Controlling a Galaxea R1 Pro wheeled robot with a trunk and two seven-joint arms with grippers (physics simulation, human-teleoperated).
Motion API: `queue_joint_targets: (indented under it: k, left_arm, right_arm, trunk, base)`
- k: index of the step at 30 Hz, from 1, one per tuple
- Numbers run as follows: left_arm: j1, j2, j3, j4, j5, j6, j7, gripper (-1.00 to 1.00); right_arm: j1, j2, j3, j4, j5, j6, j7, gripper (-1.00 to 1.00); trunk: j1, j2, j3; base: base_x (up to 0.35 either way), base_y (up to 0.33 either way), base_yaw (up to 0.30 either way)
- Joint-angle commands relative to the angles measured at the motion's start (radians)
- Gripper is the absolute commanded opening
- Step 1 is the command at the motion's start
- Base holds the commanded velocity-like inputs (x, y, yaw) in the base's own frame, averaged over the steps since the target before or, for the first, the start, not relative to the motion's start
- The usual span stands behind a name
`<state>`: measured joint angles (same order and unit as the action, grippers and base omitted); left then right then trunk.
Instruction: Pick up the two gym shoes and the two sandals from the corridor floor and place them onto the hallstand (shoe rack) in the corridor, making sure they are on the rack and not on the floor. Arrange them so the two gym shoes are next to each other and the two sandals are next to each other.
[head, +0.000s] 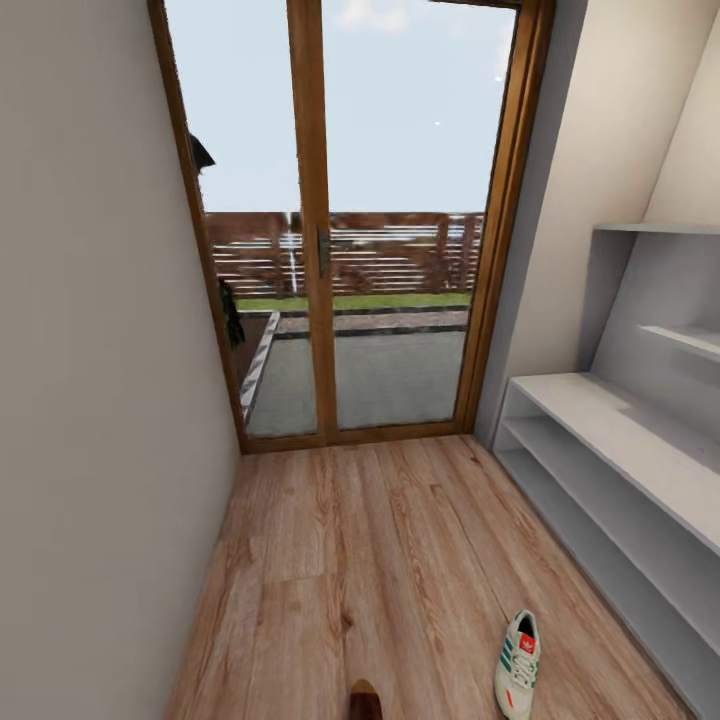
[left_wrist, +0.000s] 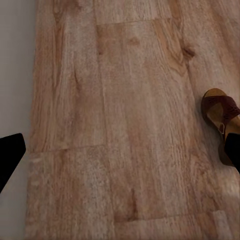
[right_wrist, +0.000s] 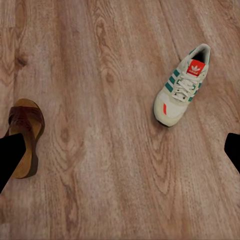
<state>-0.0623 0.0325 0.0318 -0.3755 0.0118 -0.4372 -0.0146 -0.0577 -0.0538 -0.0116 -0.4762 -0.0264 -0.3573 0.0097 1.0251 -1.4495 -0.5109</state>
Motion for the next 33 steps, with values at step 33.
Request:
queue_joint_targets:
  k: [33]
  left_arm:
    - [-0.289, 0.095, -0.011, -0.009, -0.028, 0.216, 0.005, 1.0]
  right_arm:
    - [-0.005, -0.006, 0.001, -0.135, 0.001, 0.001, 0.002, 1.0]
  trunk:
    - [0.0, -0.001, -0.001]
  base:
    - [0.0, 0.002, 0.0]
